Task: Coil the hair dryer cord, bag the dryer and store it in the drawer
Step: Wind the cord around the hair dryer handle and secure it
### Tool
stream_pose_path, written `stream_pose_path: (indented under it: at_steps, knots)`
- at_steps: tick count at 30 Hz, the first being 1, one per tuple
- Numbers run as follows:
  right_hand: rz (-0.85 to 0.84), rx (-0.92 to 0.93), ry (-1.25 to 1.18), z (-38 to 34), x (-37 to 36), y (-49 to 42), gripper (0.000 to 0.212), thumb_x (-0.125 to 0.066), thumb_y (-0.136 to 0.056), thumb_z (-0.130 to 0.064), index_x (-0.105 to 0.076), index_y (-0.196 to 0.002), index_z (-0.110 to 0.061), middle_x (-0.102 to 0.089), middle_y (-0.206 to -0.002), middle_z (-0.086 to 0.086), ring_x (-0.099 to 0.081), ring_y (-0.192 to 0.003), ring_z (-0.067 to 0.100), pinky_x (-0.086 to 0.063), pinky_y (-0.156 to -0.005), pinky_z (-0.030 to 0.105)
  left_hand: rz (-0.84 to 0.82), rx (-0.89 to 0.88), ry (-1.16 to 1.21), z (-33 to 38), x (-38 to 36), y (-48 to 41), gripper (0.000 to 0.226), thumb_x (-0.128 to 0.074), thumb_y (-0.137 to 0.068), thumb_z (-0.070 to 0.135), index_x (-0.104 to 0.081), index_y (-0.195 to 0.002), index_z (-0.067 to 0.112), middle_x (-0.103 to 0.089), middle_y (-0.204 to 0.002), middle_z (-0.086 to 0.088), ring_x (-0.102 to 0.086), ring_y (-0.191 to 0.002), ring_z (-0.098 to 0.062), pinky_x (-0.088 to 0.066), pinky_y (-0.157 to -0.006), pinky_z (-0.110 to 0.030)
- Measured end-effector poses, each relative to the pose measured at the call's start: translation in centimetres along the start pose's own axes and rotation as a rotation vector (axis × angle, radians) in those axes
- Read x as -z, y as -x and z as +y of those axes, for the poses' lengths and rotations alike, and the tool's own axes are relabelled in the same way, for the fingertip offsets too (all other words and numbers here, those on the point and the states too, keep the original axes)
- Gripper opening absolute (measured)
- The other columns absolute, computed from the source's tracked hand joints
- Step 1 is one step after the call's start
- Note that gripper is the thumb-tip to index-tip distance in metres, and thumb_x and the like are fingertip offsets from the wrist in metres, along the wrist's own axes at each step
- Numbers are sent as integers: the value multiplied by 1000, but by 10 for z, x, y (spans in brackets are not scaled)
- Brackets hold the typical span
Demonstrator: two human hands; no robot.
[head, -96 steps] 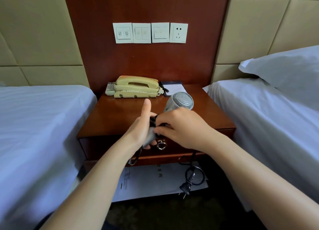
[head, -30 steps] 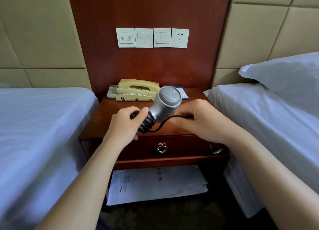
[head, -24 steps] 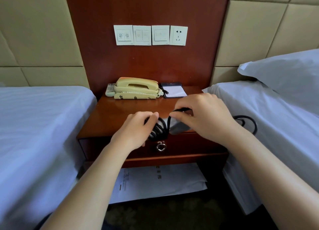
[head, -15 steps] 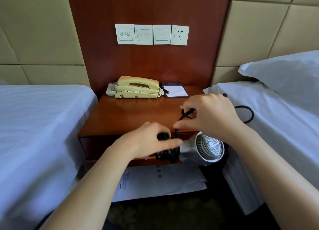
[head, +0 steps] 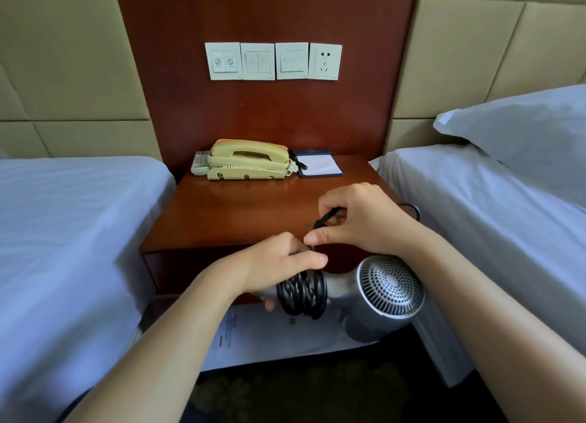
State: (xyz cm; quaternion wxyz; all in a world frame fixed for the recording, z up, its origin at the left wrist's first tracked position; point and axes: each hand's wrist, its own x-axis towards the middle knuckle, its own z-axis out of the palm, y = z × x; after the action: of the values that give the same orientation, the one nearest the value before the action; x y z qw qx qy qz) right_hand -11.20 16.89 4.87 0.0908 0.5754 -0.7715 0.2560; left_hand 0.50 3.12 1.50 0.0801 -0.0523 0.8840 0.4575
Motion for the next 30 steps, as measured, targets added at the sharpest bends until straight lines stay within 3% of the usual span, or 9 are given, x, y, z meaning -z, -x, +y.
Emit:
stream_pose_path:
  at_steps: [8, 11, 15, 19, 22, 24, 25, 27, 30]
  knots:
    - [-42, -21, -35, 8, -7, -4, 46, -69, -69, -57, -54, -56, -16, -49, -52, -4, -41, -53, 10, -36, -53, 33, -12, 72, 2, 0, -5, -13, 52, -43, -72, 38, -57, -85, -10, -62, -70, -32, -58, -54, -35, -45, -41, -25]
    - [-116, -78, -151, 19, -4, -6, 47, -70, -73, -50, -55, -55, -8, -41, -49, -5, -35, -49, 7, -27, -50, 20, 44, 8, 57, 0, -2, -12, 38, -44, -75, 34, -54, -69, -2, -56, -56, -20, -53, -46, -32, -42, -39, -25]
    - [-175, -132, -274, 24, -3, -5, 47, -64, -71, -50, -48, -49, -12, -38, -49, -2, -33, -47, 6, -25, -47, 16, 53, -45, 169, -1, 5, -9, 39, -42, -73, 29, -61, -76, -6, -58, -54, -15, -52, -39, -27, -43, -37, -24]
    - [-206, -201, -272, 37, -7, -5, 40, -72, -81, -14, -49, -48, -9, -39, -46, -8, -36, -45, 4, -30, -46, 16, 121, -111, 269, -3, 12, -5, 34, -48, -73, 30, -65, -72, 1, -58, -57, -18, -53, -42, -29, -43, -36, -27]
    - [-192, -304, -257, 44, -10, -5, 39, -56, -85, 6, -44, -54, -15, -45, -43, -7, -45, -43, 1, -39, -49, 19, 171, -158, 322, -5, 17, -2, 31, -47, -74, 32, -64, -57, 13, -55, -54, -17, -52, -41, -28, -41, -41, -27]
    - [-207, -387, -228, 37, -11, -1, 33, -40, -94, 7, -50, -76, -20, -55, -63, -7, -56, -61, -7, -43, -57, 9, 186, -171, 394, -6, 19, 1, 40, -39, -79, 31, -62, -60, 5, -54, -53, -23, -51, -38, -28, -40, -41, -26]
    - [-238, -419, -193, 32, -10, 2, 26, -38, -95, 5, -53, -97, -15, -62, -84, 3, -61, -87, 3, -43, -65, 9, 199, -171, 439, -7, 19, 2, 45, -37, -83, 31, -62, -57, 5, -54, -50, -23, -51, -36, -27, -40, -41, -26]
    - [-255, -361, -131, 37, -10, 3, 36, -47, -93, 1, -45, -129, 2, -54, -127, 21, -47, -125, 32, -38, -95, 28, 243, -168, 560, -8, 18, 1, 57, -30, -92, 29, -61, -49, 9, -55, -43, -14, -49, -33, -22, -38, -39, -24]
    - [-233, -283, 2, 37, -16, 10, 20, -65, -86, -25, -67, -102, -13, -68, -101, 4, -61, -100, 23, -47, -91, 42, 398, -121, 854, -14, 24, -4, 49, -27, -95, 30, -54, -64, 4, -54, -43, -8, -47, -31, -20, -35, -34, -20]
